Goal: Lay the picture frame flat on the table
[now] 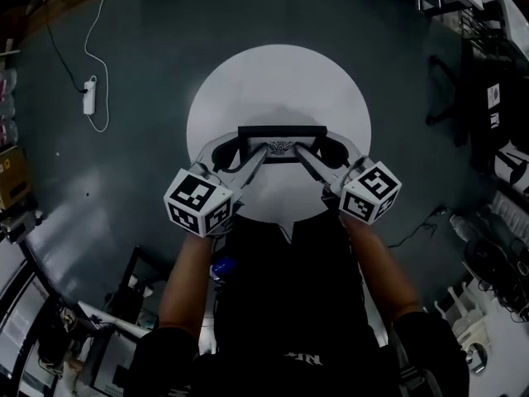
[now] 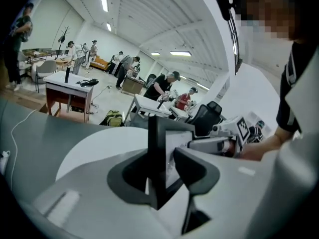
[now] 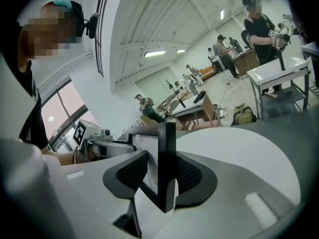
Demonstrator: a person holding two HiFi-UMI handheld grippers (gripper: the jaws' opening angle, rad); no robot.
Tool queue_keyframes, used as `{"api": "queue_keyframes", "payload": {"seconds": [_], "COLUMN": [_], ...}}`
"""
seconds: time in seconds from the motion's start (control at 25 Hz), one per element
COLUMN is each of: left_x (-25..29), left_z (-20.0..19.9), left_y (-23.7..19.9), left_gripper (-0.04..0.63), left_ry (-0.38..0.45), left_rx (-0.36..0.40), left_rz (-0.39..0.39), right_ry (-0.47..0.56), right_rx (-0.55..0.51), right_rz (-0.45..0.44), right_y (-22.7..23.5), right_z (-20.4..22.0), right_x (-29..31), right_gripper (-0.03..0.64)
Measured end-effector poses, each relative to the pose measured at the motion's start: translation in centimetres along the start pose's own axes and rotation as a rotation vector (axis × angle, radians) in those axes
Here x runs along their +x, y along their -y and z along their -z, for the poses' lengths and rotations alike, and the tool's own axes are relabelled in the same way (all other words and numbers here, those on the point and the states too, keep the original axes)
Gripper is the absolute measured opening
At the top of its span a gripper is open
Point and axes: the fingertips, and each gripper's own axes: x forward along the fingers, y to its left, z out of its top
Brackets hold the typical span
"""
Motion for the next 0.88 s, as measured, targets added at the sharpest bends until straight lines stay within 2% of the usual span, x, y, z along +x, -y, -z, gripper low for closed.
{"api": "queue_keyframes", "payload": {"seconds": [0.24,0.44,0.88], "left_x": [3.1,4.3,5.2], "left_z": [4.6,7.5,10.0], "left_y": [-3.2,-5.2,-7.1], "left_gripper": [0.150,0.156,0.169], "left_ry": [-0.049,-0.074,-0.062], "left_rx": [-0.052,-0.066,-0.091], "left_rz": [-0.021,-0.038,-0.082], "right_ry": [-0.055,-0.094,-0.101], "right_rx": [0.028,0.035,-0.071], "right_rz": [0.065,0.118,0.195], "right_y": [3.7,5.2,6.4], "right_z": [4.5,7.3,9.1], "right_x": [2.6,4.3,5.5], "right_gripper": [0.162,0.170,0.189]}}
